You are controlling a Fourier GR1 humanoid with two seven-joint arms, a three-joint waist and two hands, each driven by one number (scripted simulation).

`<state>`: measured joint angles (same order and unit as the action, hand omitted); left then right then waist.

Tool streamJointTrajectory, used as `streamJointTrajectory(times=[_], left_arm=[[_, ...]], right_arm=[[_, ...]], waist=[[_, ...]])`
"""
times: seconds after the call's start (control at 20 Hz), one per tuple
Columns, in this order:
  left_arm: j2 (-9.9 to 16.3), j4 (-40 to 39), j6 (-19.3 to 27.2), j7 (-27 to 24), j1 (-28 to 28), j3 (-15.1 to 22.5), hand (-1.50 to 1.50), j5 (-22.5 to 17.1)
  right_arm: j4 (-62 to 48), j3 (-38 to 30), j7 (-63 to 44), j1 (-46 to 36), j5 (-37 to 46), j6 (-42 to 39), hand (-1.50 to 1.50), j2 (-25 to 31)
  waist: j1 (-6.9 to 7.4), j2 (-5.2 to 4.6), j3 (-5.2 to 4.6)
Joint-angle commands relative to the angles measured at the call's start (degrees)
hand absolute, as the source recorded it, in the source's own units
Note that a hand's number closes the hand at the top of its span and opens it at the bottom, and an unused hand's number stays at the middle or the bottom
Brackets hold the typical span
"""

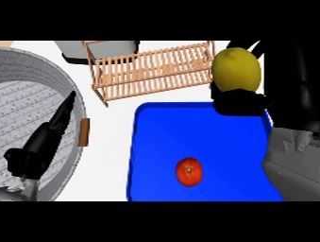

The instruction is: Pick the lemon from the tray and place it in the tiered shelf

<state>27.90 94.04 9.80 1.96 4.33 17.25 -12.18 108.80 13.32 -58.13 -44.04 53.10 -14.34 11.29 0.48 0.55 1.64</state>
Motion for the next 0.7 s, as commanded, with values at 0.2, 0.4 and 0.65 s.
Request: streamJointTrajectory(times=[0.2, 0.4, 0.65], left_arm=[[-2.34, -7.55, -0.59, 2.93, -1.93, 3.09, 0.0, 0.05], [-2.94, -7.55, 0.06, 2.97, -1.61, 3.71, 0.0, 0.48], [-1.63, -7.97, -0.93, 2.94, -0.28, 2.64, 0.0, -0.13]], right_arm=[[-17.11, -7.66, -0.68, -14.31, 0.15, -0.1, 1.5, -0.72], [-26.09, -9.64, 5.05, -18.24, 0.44, 1.54, 1.5, 1.52], [-36.51, -9.53, 11.04, -19.07, -0.3, 4.34, 1.5, 0.21]], waist=[[1.36, -1.67, -1.83], [2.02, -2.08, -1.79], [2.61, -2.59, -1.74]])
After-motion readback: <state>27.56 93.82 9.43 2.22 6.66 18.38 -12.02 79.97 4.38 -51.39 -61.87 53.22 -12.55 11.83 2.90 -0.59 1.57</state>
